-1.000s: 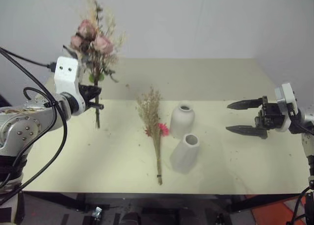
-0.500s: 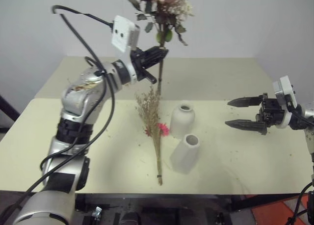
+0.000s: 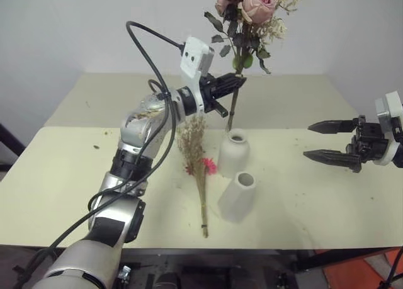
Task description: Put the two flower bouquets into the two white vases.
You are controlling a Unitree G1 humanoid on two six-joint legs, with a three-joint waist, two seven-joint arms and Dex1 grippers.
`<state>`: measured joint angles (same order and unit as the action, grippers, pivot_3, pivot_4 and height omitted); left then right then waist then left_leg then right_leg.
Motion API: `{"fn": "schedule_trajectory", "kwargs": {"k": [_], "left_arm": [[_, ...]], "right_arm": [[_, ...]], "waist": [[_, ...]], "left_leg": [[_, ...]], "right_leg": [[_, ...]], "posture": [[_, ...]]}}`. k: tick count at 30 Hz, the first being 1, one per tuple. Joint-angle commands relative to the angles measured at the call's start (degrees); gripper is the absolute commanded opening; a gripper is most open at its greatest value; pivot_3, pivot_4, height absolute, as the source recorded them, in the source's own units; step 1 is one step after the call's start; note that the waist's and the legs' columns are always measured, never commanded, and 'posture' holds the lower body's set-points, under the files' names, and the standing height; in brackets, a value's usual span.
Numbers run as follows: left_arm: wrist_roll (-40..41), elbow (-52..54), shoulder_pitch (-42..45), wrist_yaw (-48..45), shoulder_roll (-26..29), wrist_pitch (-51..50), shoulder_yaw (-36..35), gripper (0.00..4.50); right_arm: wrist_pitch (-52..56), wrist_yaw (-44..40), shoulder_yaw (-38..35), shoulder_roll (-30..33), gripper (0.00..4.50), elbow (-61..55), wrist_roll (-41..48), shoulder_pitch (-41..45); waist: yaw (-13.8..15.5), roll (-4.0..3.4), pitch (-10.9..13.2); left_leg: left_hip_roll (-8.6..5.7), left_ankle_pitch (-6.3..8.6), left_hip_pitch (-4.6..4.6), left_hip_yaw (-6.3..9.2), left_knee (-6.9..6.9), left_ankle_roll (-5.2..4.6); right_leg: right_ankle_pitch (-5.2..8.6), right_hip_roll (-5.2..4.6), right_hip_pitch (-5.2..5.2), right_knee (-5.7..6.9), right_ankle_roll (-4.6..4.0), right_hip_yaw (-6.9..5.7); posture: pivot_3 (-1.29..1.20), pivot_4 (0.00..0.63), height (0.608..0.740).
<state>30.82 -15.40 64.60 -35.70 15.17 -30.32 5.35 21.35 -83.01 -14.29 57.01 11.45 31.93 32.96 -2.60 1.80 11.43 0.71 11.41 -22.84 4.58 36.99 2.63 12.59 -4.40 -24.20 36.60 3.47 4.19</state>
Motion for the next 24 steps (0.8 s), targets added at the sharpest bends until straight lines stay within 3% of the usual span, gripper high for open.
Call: {"fn": "schedule_trajectory", "kwargs": {"k": [1, 15, 24], "left_arm": [[-0.41, 0.13, 3.06, -1.48, -1.03, 0.54, -2.02, 0.12], [-3.85, -3.99, 7.63, -5.95, -1.27, 3.62, -4.17, 0.12], [-1.66, 1.87, 5.36, -6.31, -3.48, -1.51, -4.66, 0.12]], "right_arm": [[-0.33, 0.78, -2.95, 1.42, 4.50, -2.44, 1.13, -0.51], [-1.07, 2.78, -4.60, 0.70, 4.50, -4.40, 1.64, -3.42], [-1.20, 2.91, -5.50, 1.23, 4.50, -4.92, 2.06, -4.69]], "waist": [[-0.03, 0.00, 0.00], [-0.03, 0.00, 0.00], [0.03, 0.00, 0.00]], "left_leg": [[0.00, 0.00, 0.00, 0.00, 0.00, 0.00], [0.00, 0.00, 0.01, 0.00, 0.00, 0.01], [0.00, 0.00, -0.01, 0.00, 0.00, 0.00]], "right_leg": [[0.00, 0.01, 0.00, 0.00, 0.00, 0.00], [0.00, 0.01, 0.01, 0.00, 0.03, 0.00], [0.00, 0.00, 0.00, -0.02, 0.04, 0.00]], "posture": [[0.00, 0.150, 0.740], [0.00, 0.150, 0.740], [0.00, 0.150, 0.740]]}}
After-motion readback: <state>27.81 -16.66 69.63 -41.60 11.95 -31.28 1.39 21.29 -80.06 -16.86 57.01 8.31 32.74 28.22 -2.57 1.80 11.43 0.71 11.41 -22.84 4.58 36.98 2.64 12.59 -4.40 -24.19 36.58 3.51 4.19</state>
